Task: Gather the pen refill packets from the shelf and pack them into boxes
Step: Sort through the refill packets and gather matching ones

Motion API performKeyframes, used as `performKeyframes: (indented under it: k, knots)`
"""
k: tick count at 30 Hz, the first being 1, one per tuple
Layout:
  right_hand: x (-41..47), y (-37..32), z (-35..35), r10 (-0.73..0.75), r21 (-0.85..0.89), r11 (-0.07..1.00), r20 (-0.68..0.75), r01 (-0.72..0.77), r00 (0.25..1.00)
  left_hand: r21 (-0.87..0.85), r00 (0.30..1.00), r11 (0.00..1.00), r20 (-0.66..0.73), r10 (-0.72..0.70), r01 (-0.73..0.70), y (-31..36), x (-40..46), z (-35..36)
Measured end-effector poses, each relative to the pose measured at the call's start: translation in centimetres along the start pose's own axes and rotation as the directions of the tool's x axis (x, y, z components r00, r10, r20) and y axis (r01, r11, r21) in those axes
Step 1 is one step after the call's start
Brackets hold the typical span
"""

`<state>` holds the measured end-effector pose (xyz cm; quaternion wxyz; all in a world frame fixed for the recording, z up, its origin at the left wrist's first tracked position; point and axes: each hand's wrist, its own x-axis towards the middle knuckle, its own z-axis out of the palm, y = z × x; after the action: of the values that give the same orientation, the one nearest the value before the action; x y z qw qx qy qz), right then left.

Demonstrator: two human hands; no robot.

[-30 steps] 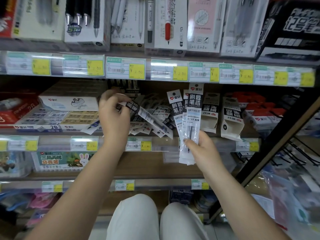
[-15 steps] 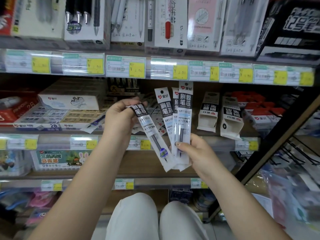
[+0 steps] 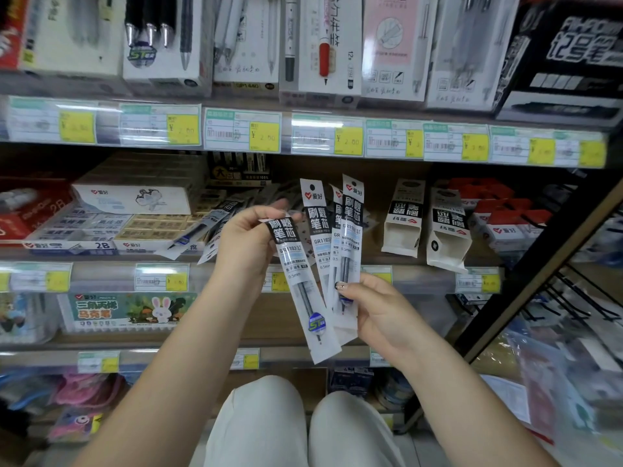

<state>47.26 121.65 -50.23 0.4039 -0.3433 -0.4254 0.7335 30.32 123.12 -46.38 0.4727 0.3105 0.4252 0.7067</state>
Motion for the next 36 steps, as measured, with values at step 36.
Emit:
performKeyframes:
  k: [36]
  knots:
    - [-0.3,0.6,1.0,0.116,-0.073,0.991,0.093,-0.110,0.989,0.368,0.963,0.893,0.027,0.269,-0.260,-0.2,0.4,-0.5]
